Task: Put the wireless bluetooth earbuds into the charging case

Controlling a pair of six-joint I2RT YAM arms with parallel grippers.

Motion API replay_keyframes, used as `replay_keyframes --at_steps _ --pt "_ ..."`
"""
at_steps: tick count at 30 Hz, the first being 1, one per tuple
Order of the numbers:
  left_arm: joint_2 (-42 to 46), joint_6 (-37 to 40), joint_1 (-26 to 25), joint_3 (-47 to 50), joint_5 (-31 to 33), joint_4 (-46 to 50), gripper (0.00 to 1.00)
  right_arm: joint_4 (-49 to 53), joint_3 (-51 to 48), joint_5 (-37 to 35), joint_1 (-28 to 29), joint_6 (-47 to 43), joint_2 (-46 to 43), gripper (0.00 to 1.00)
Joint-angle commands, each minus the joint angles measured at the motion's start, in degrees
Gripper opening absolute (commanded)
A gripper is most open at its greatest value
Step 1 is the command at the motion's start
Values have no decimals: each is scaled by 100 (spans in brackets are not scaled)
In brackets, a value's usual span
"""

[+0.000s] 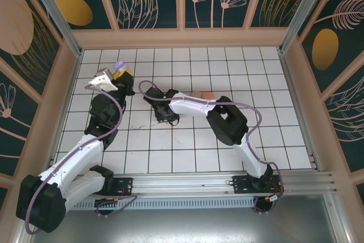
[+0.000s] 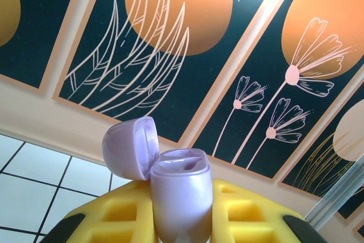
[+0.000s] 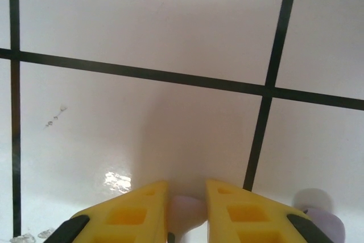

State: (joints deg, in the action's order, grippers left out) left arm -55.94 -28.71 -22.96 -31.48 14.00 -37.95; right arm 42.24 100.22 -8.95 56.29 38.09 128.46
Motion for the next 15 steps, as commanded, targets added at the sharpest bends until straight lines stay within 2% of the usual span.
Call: replay_keyframes --at_steps 1,8,15 --pt "119 187 10 -6 -138 -177 0 -103 -115 -34 -29 22 -481 22" --pt "147 562 11 17 -681 -215 0 -254 -281 -263 -251 -123 -1290 21" --pt "2 1146 11 238 -1838 -849 0 -480 -697 -449 -668 -340 -2268 20"
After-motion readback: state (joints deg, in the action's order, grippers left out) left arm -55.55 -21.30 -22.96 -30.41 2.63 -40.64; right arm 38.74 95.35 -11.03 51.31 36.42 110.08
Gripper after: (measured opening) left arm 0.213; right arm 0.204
